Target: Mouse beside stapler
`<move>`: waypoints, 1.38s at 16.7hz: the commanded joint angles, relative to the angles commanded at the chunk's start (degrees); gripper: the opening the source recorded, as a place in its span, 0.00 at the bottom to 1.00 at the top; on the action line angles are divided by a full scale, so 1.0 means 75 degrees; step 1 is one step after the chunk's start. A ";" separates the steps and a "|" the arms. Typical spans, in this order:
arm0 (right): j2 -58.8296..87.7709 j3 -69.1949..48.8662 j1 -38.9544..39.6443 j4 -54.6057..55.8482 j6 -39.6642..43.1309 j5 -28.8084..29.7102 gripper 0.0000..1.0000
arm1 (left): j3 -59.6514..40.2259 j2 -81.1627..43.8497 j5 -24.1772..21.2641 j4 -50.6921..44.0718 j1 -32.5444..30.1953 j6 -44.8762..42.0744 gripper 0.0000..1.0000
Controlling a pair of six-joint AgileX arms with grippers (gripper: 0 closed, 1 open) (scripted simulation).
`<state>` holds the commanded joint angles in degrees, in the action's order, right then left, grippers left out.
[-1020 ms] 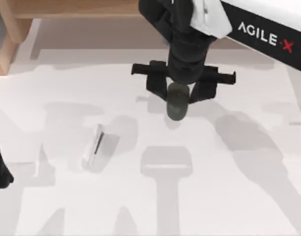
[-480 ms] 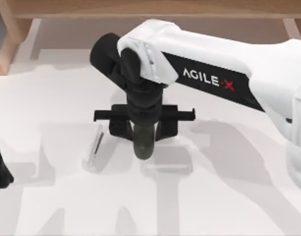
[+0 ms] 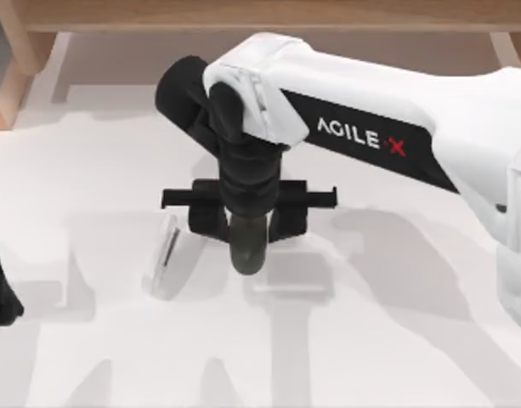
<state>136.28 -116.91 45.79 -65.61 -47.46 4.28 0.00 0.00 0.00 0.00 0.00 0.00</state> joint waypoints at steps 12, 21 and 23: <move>-0.0164 -0.0015 0.0003 0.0302 0.0023 0.0010 0.00 | 0.0000 0.0000 0.0000 0.0000 0.0000 0.0000 1.00; 0.0172 0.0257 0.0020 0.0339 0.0017 0.0007 0.00 | 0.0000 0.0000 0.0000 0.0000 0.0000 0.0000 1.00; 0.0172 0.0257 0.0020 0.0339 0.0017 0.0007 0.00 | 0.0000 0.0000 0.0000 0.0000 0.0000 0.0000 1.00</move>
<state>137.57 -114.98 45.94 -63.07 -47.34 4.33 0.00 0.00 0.00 0.00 0.00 0.00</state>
